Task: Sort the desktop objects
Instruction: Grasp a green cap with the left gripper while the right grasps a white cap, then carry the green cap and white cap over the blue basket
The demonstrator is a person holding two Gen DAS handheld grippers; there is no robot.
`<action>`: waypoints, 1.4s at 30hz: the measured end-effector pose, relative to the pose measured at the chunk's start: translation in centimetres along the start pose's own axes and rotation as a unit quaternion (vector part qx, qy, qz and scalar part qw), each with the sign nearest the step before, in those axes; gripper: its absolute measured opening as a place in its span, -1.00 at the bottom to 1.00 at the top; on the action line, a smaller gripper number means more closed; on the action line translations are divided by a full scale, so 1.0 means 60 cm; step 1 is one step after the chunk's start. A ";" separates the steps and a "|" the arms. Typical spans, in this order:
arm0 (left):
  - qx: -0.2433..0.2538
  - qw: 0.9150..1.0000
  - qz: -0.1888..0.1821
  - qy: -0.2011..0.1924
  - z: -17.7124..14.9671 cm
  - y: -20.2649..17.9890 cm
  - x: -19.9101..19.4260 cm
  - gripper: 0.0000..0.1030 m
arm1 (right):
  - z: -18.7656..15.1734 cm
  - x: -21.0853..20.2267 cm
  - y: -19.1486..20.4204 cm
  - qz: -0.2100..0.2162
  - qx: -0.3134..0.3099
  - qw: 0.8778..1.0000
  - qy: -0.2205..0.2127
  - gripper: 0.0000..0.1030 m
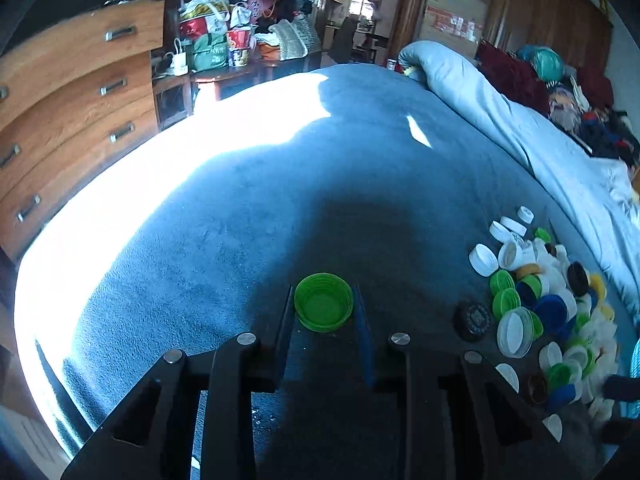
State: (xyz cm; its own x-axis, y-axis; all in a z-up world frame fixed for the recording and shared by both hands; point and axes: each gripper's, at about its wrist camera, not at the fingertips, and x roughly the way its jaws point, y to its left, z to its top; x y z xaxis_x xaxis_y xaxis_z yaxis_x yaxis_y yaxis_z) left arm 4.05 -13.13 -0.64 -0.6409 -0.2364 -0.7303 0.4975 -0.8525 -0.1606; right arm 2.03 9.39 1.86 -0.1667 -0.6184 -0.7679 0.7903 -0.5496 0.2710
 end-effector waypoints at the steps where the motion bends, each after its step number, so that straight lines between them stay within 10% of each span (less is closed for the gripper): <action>1: -0.002 1.000 -0.003 0.001 0.000 0.001 0.001 -0.52 | 0.008 0.018 0.006 0.001 -0.004 1.000 0.007 -0.06; 12: -0.010 1.000 -0.020 0.009 0.003 0.003 0.010 -0.52 | 0.036 0.154 0.018 -0.034 -0.044 0.996 0.066 -0.09; 14: -0.011 1.000 -0.018 0.008 0.004 0.003 0.010 -0.52 | 0.037 0.149 0.018 -0.043 -0.044 0.996 0.064 -0.38; 23: 0.056 0.998 0.031 0.003 -0.009 -0.059 -0.026 -0.52 | 0.017 -0.028 -0.001 -0.100 -0.001 0.995 -0.025 -0.38; 42: 0.183 0.981 -0.040 -0.040 -0.016 -0.331 -0.202 -0.52 | -0.075 -0.304 -0.063 -0.187 0.066 0.972 -0.126 -0.37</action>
State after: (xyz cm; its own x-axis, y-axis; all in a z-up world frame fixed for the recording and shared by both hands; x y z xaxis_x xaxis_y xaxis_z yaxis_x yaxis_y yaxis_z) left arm 2.52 7.10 10.74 -0.7210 -0.1848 -0.6679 0.2094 -0.9768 0.0442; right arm 4.72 25.27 12.25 -0.5799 -0.4705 -0.6651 0.5666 -0.8195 0.0858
